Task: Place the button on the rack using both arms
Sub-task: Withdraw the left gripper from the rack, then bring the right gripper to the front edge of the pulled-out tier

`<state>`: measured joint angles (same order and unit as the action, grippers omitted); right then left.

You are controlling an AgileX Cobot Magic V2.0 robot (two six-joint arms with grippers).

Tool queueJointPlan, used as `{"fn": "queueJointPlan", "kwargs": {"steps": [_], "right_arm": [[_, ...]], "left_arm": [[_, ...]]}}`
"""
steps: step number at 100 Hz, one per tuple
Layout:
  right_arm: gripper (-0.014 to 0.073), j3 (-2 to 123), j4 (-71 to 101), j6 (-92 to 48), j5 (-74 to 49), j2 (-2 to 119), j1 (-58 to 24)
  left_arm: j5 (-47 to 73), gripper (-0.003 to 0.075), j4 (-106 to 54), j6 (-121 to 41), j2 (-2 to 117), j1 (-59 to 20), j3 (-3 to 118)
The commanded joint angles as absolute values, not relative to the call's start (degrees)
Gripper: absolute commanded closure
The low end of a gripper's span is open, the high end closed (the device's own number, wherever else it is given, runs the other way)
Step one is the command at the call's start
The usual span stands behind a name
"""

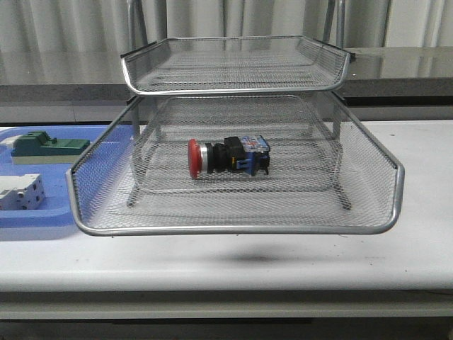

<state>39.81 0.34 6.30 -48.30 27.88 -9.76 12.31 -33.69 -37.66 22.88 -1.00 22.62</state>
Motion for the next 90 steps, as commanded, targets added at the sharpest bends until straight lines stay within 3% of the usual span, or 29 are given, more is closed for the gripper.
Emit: {"fn": "queueJointPlan", "kwargs": {"steps": [1, 21, 50, 73, 90], "right_arm": [[0.0663, 40.93, 1.32, 6.05, -41.31, 30.70, -9.59], [0.0663, 40.93, 6.53, -1.46, -39.17, 39.99, -9.71], [0.0663, 40.98, 21.23, -26.14, -38.03, 54.40, -11.32], [0.0663, 40.98, 28.32, -42.86, -37.98, 62.16, -19.70], [0.0663, 40.98, 28.54, -46.94, -37.91, 66.21, -27.41]], "left_arm": [[7.89, 0.0740, -34.77, -37.10, 23.15, -0.93, 24.23], [7.89, 0.0740, -34.77, -37.10, 23.15, -0.93, 24.23], [7.89, 0.0740, -34.77, -37.10, 23.15, -0.93, 24.23], [7.89, 0.0740, -34.77, -37.10, 23.15, -0.93, 24.23], [7.89, 0.0740, -34.77, -37.10, 23.15, -0.93, 24.23]]}}
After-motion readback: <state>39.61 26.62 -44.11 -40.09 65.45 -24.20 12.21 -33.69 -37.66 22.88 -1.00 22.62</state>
